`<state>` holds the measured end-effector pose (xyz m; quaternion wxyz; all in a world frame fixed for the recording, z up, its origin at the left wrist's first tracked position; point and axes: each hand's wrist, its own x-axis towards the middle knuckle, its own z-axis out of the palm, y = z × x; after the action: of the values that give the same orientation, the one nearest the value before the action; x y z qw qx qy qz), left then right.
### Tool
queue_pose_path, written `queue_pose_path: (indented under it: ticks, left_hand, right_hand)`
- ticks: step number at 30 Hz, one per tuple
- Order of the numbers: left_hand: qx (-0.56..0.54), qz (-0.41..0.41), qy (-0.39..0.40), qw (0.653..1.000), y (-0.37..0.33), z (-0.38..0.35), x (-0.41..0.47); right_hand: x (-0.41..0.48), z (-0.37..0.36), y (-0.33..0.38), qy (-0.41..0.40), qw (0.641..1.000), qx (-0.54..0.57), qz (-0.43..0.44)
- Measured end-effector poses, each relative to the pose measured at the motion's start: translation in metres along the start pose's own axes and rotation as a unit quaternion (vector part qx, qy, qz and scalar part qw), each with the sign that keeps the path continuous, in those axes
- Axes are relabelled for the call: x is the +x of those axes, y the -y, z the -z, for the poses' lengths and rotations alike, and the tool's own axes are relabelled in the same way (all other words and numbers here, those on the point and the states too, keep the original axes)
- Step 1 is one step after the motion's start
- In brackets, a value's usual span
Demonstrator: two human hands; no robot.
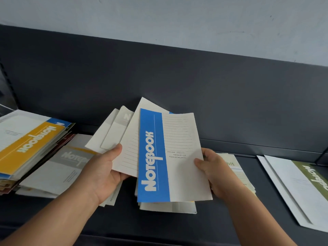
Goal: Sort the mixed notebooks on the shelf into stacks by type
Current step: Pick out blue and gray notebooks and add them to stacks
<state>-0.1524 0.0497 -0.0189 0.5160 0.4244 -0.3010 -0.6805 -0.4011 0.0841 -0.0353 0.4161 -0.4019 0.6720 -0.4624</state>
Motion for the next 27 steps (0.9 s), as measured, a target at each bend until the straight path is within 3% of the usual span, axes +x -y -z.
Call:
queue_pose_path:
  ticks: [6, 11, 18, 23, 27]
  left_hand:
    - [-0.007, -0.018, -0.021, 1.0, 0.011, -0.007, -0.004]
    - [-0.007, -0.03, -0.027, 0.999, 0.019, -0.004, -0.015]
    - [-0.013, -0.033, -0.026, 0.999, 0.014, 0.008, -0.026]
    - [-0.011, -0.029, -0.005, 1.0, 0.01, 0.02, -0.029]
    - [-0.01, -0.012, -0.025, 1.0, 0.008, 0.036, -0.028]
  right_hand:
    - [0.013, 0.024, 0.025, -0.049, 0.963, -0.243, 0.108]
    - [0.024, 0.023, 0.049, -0.107, 0.878, -0.434, 0.169]
    - [0.013, -0.023, 0.075, -0.143, 0.786, -0.534, 0.278]
    - [0.003, -0.089, 0.075, -0.087, 0.785, -0.5, 0.355]
    - [0.001, -0.126, 0.059, -0.053, 0.827, -0.51, 0.23]
